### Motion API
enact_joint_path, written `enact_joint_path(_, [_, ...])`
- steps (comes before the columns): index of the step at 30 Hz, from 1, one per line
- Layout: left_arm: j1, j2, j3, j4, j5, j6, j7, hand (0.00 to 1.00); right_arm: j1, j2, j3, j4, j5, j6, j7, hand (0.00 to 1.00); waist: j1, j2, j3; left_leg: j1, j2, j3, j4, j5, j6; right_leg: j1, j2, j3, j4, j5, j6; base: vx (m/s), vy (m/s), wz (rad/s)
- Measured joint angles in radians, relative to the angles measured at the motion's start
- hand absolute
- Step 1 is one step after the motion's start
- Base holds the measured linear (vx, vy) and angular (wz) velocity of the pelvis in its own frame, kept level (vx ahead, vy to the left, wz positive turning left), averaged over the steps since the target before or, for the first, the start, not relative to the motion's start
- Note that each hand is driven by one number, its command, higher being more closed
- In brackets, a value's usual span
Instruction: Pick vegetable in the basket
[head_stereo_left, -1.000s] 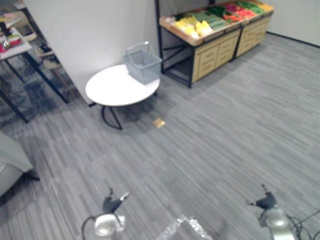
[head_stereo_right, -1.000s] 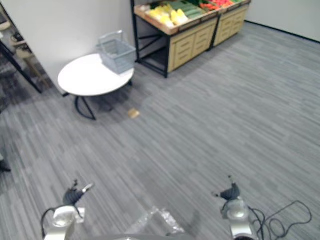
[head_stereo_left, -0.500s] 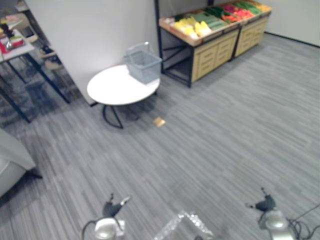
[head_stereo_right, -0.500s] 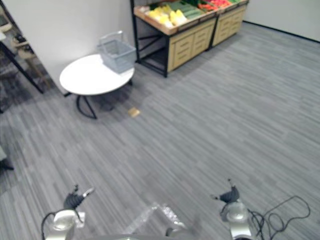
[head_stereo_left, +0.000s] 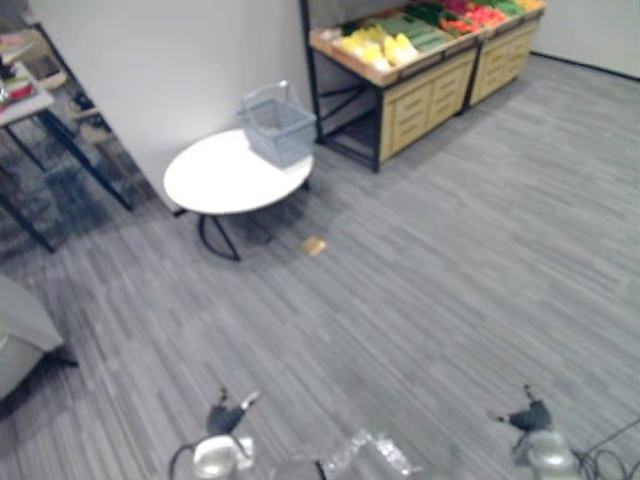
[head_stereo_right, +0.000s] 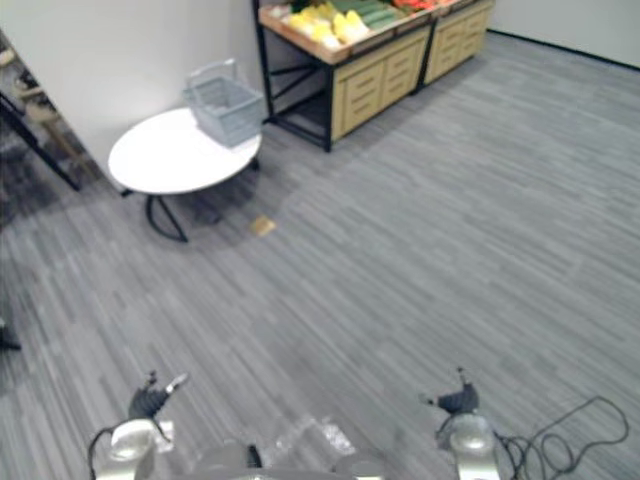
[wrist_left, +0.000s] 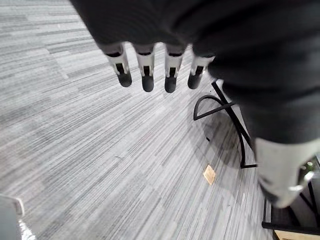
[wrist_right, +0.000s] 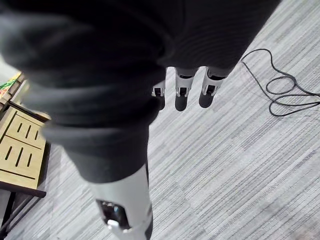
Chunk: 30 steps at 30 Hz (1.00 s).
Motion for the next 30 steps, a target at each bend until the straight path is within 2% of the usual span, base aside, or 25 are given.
enact_joint_path(1, [0.000,0.000,0.000,-0.007,0.000,0.000,0.001,0.00,-0.006,-0.006,0.004,-0.001,0.000,0.001,0.001,0.00,0.007,-0.003,0.000,-0.030,-0.012,0.016,-0.068,0.004,0.003,0.008,-0.012,0.008,-0.021,0.002,0.008,0.39,0.078,-0.25])
enact_joint_path(3, [-0.005,-0.001,-0.007,-0.025,0.001,-0.001,0.000,0.00,-0.021,-0.025,0.014,0.000,0.000,0.001,0.002,0.00,0.015,-0.005,0.001,-0.103,-0.053,0.022,-0.297,0.087,0.013,0.039,-0.033,0.015,-0.097,0.017,0.035,0.41,0.114,-0.20])
enact_joint_path(4, [-0.007,-0.001,-0.007,-0.026,0.001,-0.002,0.001,0.00,-0.034,-0.034,0.019,0.001,0.000,0.000,0.003,0.00,0.024,0.000,0.003,-0.134,-0.063,0.016,-0.434,0.156,0.009,0.061,-0.034,0.025,-0.137,0.022,0.051,0.45,0.186,-0.32])
enact_joint_path(6, [-0.004,-0.001,-0.008,-0.020,0.003,0.000,0.001,0.00,-0.055,-0.033,0.020,0.014,-0.001,-0.002,0.003,0.00,0.042,0.004,0.003,-0.160,-0.062,0.013,-0.517,0.218,0.030,0.096,-0.036,0.048,-0.152,-0.002,0.098,0.49,0.249,-0.46])
enact_joint_path(7, [0.001,-0.003,-0.013,-0.016,0.006,0.000,0.001,0.00,-0.053,-0.031,0.028,0.028,-0.007,-0.003,0.004,0.00,0.047,0.007,0.000,-0.148,-0.063,0.005,-0.522,0.286,0.061,0.118,-0.045,0.064,-0.139,-0.020,0.122,0.43,0.232,-0.44])
enact_joint_path(8, [0.010,-0.004,-0.013,-0.010,0.012,0.000,-0.001,0.00,-0.054,-0.025,0.045,0.038,-0.012,-0.003,0.006,0.00,0.056,-0.010,-0.005,-0.125,-0.082,0.004,-0.517,0.346,0.096,0.124,-0.074,0.082,-0.097,-0.034,0.138,0.54,0.266,-0.44])
enact_joint_path(9, [0.008,-0.006,-0.015,-0.008,0.013,-0.001,-0.001,0.00,-0.053,-0.010,0.057,0.038,-0.020,-0.003,0.013,0.00,0.068,-0.049,-0.011,-0.109,-0.119,0.021,-0.501,0.321,0.122,0.080,-0.119,0.094,0.019,-0.044,0.151,0.56,0.241,-0.31])
enact_joint_path(10, [0.006,-0.006,-0.016,-0.010,0.013,-0.001,-0.002,0.00,-0.054,0.002,0.058,0.037,-0.022,-0.004,0.019,0.00,0.067,-0.073,-0.011,-0.096,-0.141,0.031,-0.483,0.286,0.140,0.033,-0.150,0.101,0.136,-0.034,0.164,0.58,0.241,-0.15])
enact_joint_path(11, [0.007,-0.006,-0.015,-0.011,0.012,-0.001,-0.002,0.00,-0.052,0.010,0.065,0.038,-0.026,-0.002,0.024,0.00,0.067,-0.097,-0.010,-0.080,-0.159,0.045,-0.448,0.254,0.161,-0.006,-0.179,0.112,0.257,-0.006,0.202,0.62,0.246,0.07])
enact_joint_path(12, [0.012,-0.006,-0.015,-0.012,0.011,0.005,-0.002,0.00,-0.048,0.016,0.077,0.037,-0.040,-0.002,0.026,0.00,0.062,-0.113,-0.005,-0.038,-0.179,0.040,-0.405,0.192,0.172,-0.039,-0.198,0.124,0.413,0.091,0.251,0.76,0.296,0.20])
enact_joint_path(13, [0.018,-0.006,-0.015,-0.013,0.011,0.011,-0.001,0.00,-0.050,0.023,0.085,0.035,-0.048,-0.001,0.027,0.00,0.058,-0.110,0.000,0.032,-0.188,0.017,-0.400,0.140,0.172,-0.084,-0.200,0.140,0.569,0.284,0.301,0.75,0.284,0.28])
enact_joint_path(14, [0.019,-0.004,-0.016,-0.014,0.009,0.012,-0.001,0.00,-0.050,0.023,0.095,0.030,-0.050,-0.002,0.027,0.00,0.053,-0.106,0.005,0.072,-0.188,0.006,-0.409,0.119,0.174,-0.108,-0.200,0.141,0.664,0.306,0.305,0.73,0.247,0.31])
enact_joint_path(15, [0.024,-0.002,-0.017,-0.014,0.001,0.013,0.002,0.00,-0.052,0.022,0.120,0.018,-0.059,-0.003,0.027,0.00,0.046,-0.096,0.012,0.151,-0.190,-0.014,-0.434,0.091,0.171,-0.178,-0.203,0.129,0.848,0.267,0.239,0.45,0.123,0.31])
enact_joint_path(17, [0.022,0.001,-0.038,-0.014,0.000,0.013,0.007,0.00,-0.042,0.021,0.144,-0.065,-0.059,-0.006,0.026,0.00,0.025,-0.063,0.021,0.297,-0.185,-0.077,-0.530,0.080,0.164,-0.320,-0.196,0.049,0.957,0.158,0.092,0.58,0.093,0.64])
enact_joint_path(19, [0.007,0.005,-0.050,-0.011,0.000,0.012,0.009,0.00,-0.039,0.020,0.149,-0.114,-0.060,-0.010,0.027,0.00,0.007,-0.053,0.026,0.361,-0.175,-0.143,-0.573,0.077,0.159,-0.420,-0.190,0.004,0.818,0.087,0.083,0.53,-0.030,0.88])
enact_joint_path(20, [0.000,0.005,-0.054,-0.011,0.000,0.012,0.010,0.00,-0.039,0.018,0.149,-0.126,-0.060,-0.011,0.026,0.00,0.005,-0.051,0.028,0.374,-0.169,-0.156,-0.580,0.071,0.150,-0.450,-0.188,-0.004,0.741,0.084,0.078,0.52,-0.142,0.95])
enact_joint_path(21, [-0.011,0.005,-0.061,-0.004,0.000,0.011,0.014,0.00,-0.046,0.013,0.150,-0.132,-0.071,-0.014,0.026,0.00,-0.002,-0.047,0.031,0.395,-0.157,-0.184,-0.584,0.058,0.135,-0.487,-0.187,-0.015,0.532,0.091,0.085,0.51,-0.229,0.91])
enact_joint_path(22, [-0.023,0.006,-0.063,0.010,0.004,0.011,0.019,0.00,-0.051,0.011,0.151,-0.132,-0.092,-0.015,0.026,0.00,-0.011,-0.042,0.034,0.409,-0.141,-0.206,-0.583,0.049,0.120,-0.480,-0.177,-0.010,0.323,0.113,0.094,0.62,-0.336,1.24])
enact_joint_path(23, [-0.027,0.009,-0.063,0.019,0.008,0.010,0.021,0.00,-0.052,0.008,0.150,-0.140,-0.104,-0.015,0.026,0.00,-0.012,-0.039,0.035,0.428,-0.120,-0.224,-0.583,0.025,0.082,-0.480,-0.163,0.031,0.099,0.164,0.095,0.52,-0.329,1.11])
enact_joint_path(24, [-0.030,0.012,-0.063,0.019,0.018,0.009,0.023,0.00,-0.052,0.006,0.150,-0.149,-0.125,-0.015,0.026,0.00,-0.014,-0.041,0.035,0.436,-0.111,-0.237,-0.583,0.007,0.059,-0.480,-0.158,0.053,0.016,0.191,0.102,0.54,-0.376,1.10])
enact_joint_path(25, [-0.026,0.017,-0.061,0.020,0.022,0.009,0.027,0.00,-0.055,-0.003,0.154,-0.173,-0.146,-0.015,0.026,0.00,-0.010,-0.058,0.038,0.470,-0.102,-0.263,-0.578,-0.039,0.025,-0.485,-0.161,0.107,-0.043,0.237,0.138,0.55,-0.407,0.95])
enact_joint_path(26, [-0.024,0.005,-0.056,0.040,0.023,0.011,0.027,0.00,-0.067,-0.032,0.158,-0.189,-0.179,-0.015,0.026,0.00,-0.010,-0.032,0.048,0.490,-0.067,-0.298,-0.539,-0.086,0.006,-0.495,-0.138,0.116,0.071,0.300,0.177,0.54,-0.415,0.84])
enact_joint_path(27, [-0.013,0.002,-0.060,0.051,0.023,0.010,0.027,0.00,-0.070,-0.044,0.162,-0.200,-0.186,-0.015,0.026,0.00,-0.007,-0.020,0.046,0.484,-0.054,-0.309,-0.505,-0.090,0.007,-0.505,-0.125,0.112,0.125,0.300,0.176,0.54,-0.425,0.68])
enact_joint_path(29, [0.015,-0.022,-0.060,0.059,0.038,0.010,0.027,0.00,-0.098,-0.096,0.185,-0.252,-0.215,-0.016,0.034,0.00,-0.004,0.051,0.050,0.359,0.023,-0.324,-0.193,-0.058,-0.002,-0.485,-0.098,0.053,0.225,0.213,0.126,0.51,-0.407,0.47])
enact_joint_path(30, [0.016,-0.030,-0.058,0.059,0.042,0.010,0.028,0.00,-0.110,-0.107,0.197,-0.256,-0.216,-0.017,0.035,0.00,-0.002,0.062,0.057,0.317,0.039,-0.325,-0.091,-0.013,-0.003,-0.464,-0.091,0.038,0.233,0.191,0.115,0.46,-0.358,0.38])
